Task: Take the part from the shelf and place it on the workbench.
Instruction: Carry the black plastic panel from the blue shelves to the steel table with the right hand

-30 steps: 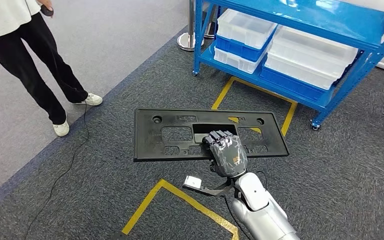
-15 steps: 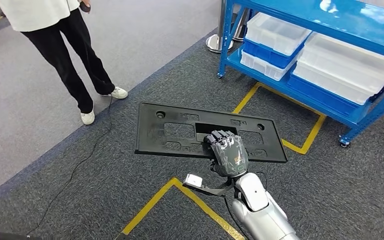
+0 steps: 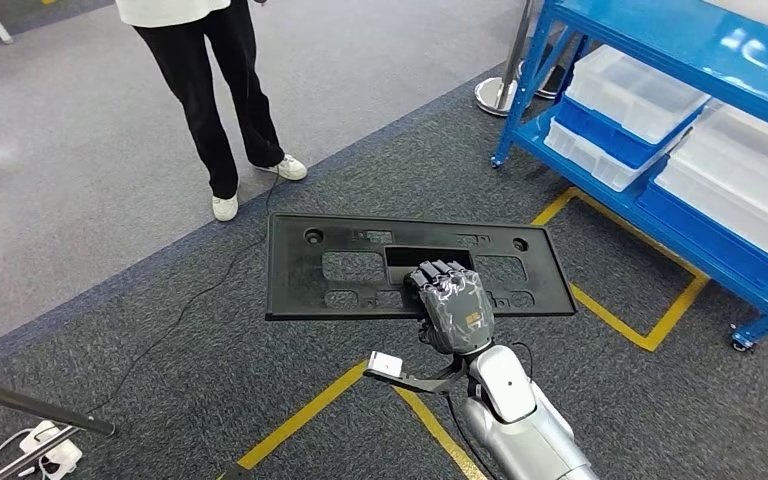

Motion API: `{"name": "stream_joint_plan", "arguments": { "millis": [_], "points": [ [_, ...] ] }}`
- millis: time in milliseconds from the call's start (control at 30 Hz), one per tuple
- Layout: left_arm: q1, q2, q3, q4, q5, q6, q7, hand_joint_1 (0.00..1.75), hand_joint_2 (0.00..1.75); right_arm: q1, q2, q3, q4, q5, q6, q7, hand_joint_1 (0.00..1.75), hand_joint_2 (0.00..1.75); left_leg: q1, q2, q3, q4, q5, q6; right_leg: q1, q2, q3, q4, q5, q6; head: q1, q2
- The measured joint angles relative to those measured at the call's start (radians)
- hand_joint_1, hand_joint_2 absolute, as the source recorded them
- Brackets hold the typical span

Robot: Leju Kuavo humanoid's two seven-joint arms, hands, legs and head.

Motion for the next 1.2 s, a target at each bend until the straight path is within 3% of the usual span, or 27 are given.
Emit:
{"name": "stream_joint_plan", "arguments": {
  "millis": [33, 67, 100, 167, 233, 300, 367, 433, 500, 533, 600, 667, 733, 800, 833, 900, 967, 1000, 1033, 1067, 1100, 1167, 1200],
  "points": [
    [0.001, 0.0, 0.0, 0.0, 0.0, 0.0, 0.0, 0.0, 1.75, 0.002, -0.001, 0.0, 0.0, -0.001, 0.0, 0.0, 1.66, 1.75, 0.0, -0.013, 0.0, 0.003, -0.001, -0.001, -0.001, 0.001, -0.006, 0.002, 0.014, 0.0, 0.0, 0.0],
    [0.002, 0.0, 0.001, 0.0, 0.0, 0.0, 0.0, 0.0, 1.75, 0.002, -0.001, 0.0, 0.0, -0.001, 0.0, 0.0, 1.66, 1.75, 0.001, -0.027, 0.0, 0.007, -0.003, -0.002, -0.003, 0.004, 0.006, -0.033, 0.046, 0.0, 0.0, 0.0],
    [0.003, 0.0, 0.001, 0.0, 0.0, 0.0, 0.0, 0.0, 1.75, 0.002, -0.001, 0.0, 0.0, -0.002, 0.0, 0.0, 1.66, 1.75, 0.001, -0.04, 0.0, 0.013, -0.005, -0.005, -0.005, 0.014, 0.031, -0.094, 0.086, 0.0, 0.0, 0.0],
    [0.003, 0.0, 0.001, 0.0, 0.0, 0.0, 0.0, 0.0, 1.75, 0.002, -0.002, 0.0, 0.0, -0.003, 0.0, 0.0, 1.66, 1.75, 0.001, -0.062, -0.006, 0.026, -0.011, -0.014, -0.011, 0.054, 0.078, -0.204, 0.132, -0.001, 0.0, 0.0],
    [0.004, 0.0, 0.001, 0.0, 0.0, 0.001, 0.0, 0.0, 1.75, 0.002, -0.003, 0.0, -0.001, -0.003, 0.0, 0.0, 1.66, 1.75, 0.003, -0.081, -0.016, 0.032, -0.011, -0.026, -0.01, 0.076, 0.091, -0.236, 0.132, -0.005, 0.0, 0.0],
    [0.007, 0.0, 0.002, 0.0, 0.0, 0.002, 0.0, 0.0, 1.75, 0.001, -0.002, 0.0, -0.002, -0.003, 0.0, 0.0, 1.66, 1.75, 0.008, -0.093, -0.022, 0.031, -0.009, -0.038, -0.008, 0.058, 0.093, -0.242, 0.136, -0.016, 0.0, 0.0],
    [0.009, 0.001, 0.002, 0.0, 0.0, 0.002, -0.001, 0.0, 1.75, -0.002, -0.001, 0.0, -0.004, -0.004, 0.0, 0.0, 1.66, 1.75, 0.007, -0.061, -0.038, 0.063, -0.029, -0.048, -0.01, 0.036, 0.102, -0.252, 0.141, -0.029, -0.004, 0.0],
    [0.006, 0.002, 0.002, 0.0, -0.001, 0.003, -0.002, 0.0, 1.75, -0.003, -0.001, 0.0, -0.004, -0.005, 0.0, 0.0, 1.66, 1.75, 0.007, -0.008, -0.089, 0.17, -0.081, -0.057, -0.009, 0.011, 0.108, -0.258, 0.139, -0.038, -0.007, 0.0],
    [0.005, 0.002, 0.002, 0.0, -0.002, 0.003, -0.002, 0.0, 1.75, -0.002, -0.002, 0.0, -0.004, -0.007, 0.0, 0.0, 1.66, 1.75, 0.011, 0.014, -0.147, 0.283, -0.12, -0.063, -0.005, -0.017, 0.11, -0.257, 0.136, -0.042, -0.008, 0.0],
    [0.006, 0.002, 0.002, 0.0, -0.003, 0.003, -0.002, 0.0, 1.75, -0.002, -0.002, 0.0, -0.004, -0.008, 0.0, 0.0, 1.66, 1.75, 0.013, 0.018, -0.156, 0.298, -0.116, -0.064, -0.005, -0.029, 0.111, -0.257, 0.134, -0.042, -0.008, 0.0],
    [0.007, 0.002, 0.002, 0.0, -0.003, 0.003, -0.001, 0.0, 1.75, -0.003, -0.001, 0.0, -0.004, -0.008, 0.0, 0.0, 1.66, 1.75, 0.013, 0.029, -0.113, 0.212, -0.059, -0.061, -0.004, -0.05, 0.117, -0.257, 0.128, -0.04, -0.008, 0.0],
    [0.006, 0.002, 0.002, 0.0, -0.003, 0.003, -0.001, 0.0, 1.75, -0.005, -0.002, 0.0, -0.005, -0.009, 0.0, 0.0, 1.66, 1.75, 0.004, 0.066, -0.044, 0.079, -0.012, -0.05, -0.001, -0.07, 0.124, -0.257, 0.122, -0.033, -0.008, 0.0],
    [0.004, 0.002, 0.002, 0.0, -0.003, 0.003, -0.001, 0.0, 1.75, -0.008, -0.001, 0.0, -0.005, -0.009, 0.0, 0.001, 1.66, 1.75, -0.007, 0.085, -0.018, 0.025, -0.005, -0.039, 0.003, -0.087, 0.127, -0.259, 0.117, -0.025, -0.008, 0.0],
    [0.006, 0.002, 0.002, 0.0, -0.003, 0.003, -0.001, 0.0, 1.75, -0.009, 0.0, 0.001, -0.006, -0.009, 0.0, 0.002, 1.66, 1.75, -0.006, 0.064, -0.016, 0.017, -0.002, -0.028, 0.005, -0.102, 0.132, -0.263, 0.114, -0.015, -0.007, 0.0],
    [0.007, 0.002, 0.002, 0.0, -0.003, 0.003, -0.001, 0.0, 1.75, -0.01, 0.0, 0.001, -0.006, -0.009, 0.0, 0.002, 1.66, 1.75, -0.003, 0.054, -0.012, 0.01, 0.0, -0.022, 0.004, -0.095, 0.134, -0.26, 0.108, -0.01, -0.007, 0.0],
    [0.006, 0.003, 0.002, 0.0, -0.003, 0.003, -0.001, 0.0, 1.75, -0.012, 0.001, 0.001, -0.006, -0.009, 0.0, 0.002, 1.66, 1.75, 0.002, 0.035, -0.002, -0.004, 0.007, -0.01, 0.002, -0.051, 0.109, -0.201, 0.071, -0.003, -0.006, 0.0],
    [0.002, 0.003, 0.002, 0.0, -0.003, 0.002, -0.001, 0.0, 1.75, -0.01, -0.001, 0.001, -0.005, -0.01, 0.0, 0.002, 1.66, 1.75, 0.001, 0.016, -0.001, -0.005, 0.007, -0.003, -0.001, -0.009, 0.046, -0.076, 0.016, -0.002, -0.006, 0.0],
    [0.001, 0.003, 0.002, 0.0, -0.003, 0.002, -0.001, 0.0, 1.75, -0.008, -0.002, 0.001, -0.004, -0.01, 0.0, 0.002, 1.66, 1.75, 0.0, 0.004, -0.001, -0.004, 0.006, -0.002, -0.001, -0.002, 0.014, -0.022, 0.002, 0.0, -0.005, 0.0],
    [0.001, 0.003, 0.003, 0.0, -0.003, 0.002, -0.001, 0.0, 1.75, -0.005, -0.004, 0.001, -0.004, -0.01, 0.0, 0.002, 1.66, 1.75, 0.0, -0.009, -0.001, -0.002, 0.005, -0.002, -0.002, 0.001, -0.005, 0.004, 0.005, 0.001, -0.006, 0.0],
    [0.002, 0.003, 0.003, 0.0, -0.003, 0.002, -0.001, 0.0, 1.75, -0.004, -0.005, 0.001, -0.003, -0.01, 0.0, 0.002, 1.66, 1.75, 0.001, -0.022, -0.001, 0.001, 0.004, -0.003, -0.003, 0.003, -0.006, -0.008, 0.028, 0.002, -0.005, 0.0],
    [0.003, 0.003, 0.003, 0.0, -0.003, 0.001, -0.001, 0.0, 1.75, -0.004, -0.005, 0.001, -0.003, -0.011, 0.0, 0.002, 1.66, 1.75, 0.002, -0.036, -0.001, 0.006, 0.002, -0.006, -0.005, 0.006, 0.011, -0.056, 0.066, 0.002, -0.006, 0.0],
    [0.003, 0.003, 0.003, 0.0, -0.003, 0.0, -0.001, 0.0, 1.75, -0.007, -0.006, 0.001, -0.003, -0.012, 0.0, 0.002, 1.66, 1.75, 0.002, -0.059, -0.005, 0.02, -0.005, -0.014, -0.011, 0.039, 0.063, -0.181, 0.128, 0.001, -0.006, 0.0],
    [0.002, 0.003, 0.003, 0.0, -0.003, 0.0, -0.001, 0.0, 1.75, -0.007, -0.006, 0.001, -0.003, -0.013, 0.0, 0.002, 1.66, 1.75, 0.003, -0.069, -0.01, 0.025, -0.007, -0.019, -0.012, 0.055, 0.08, -0.22, 0.14, 0.0, -0.006, 0.0]
  ]
}}
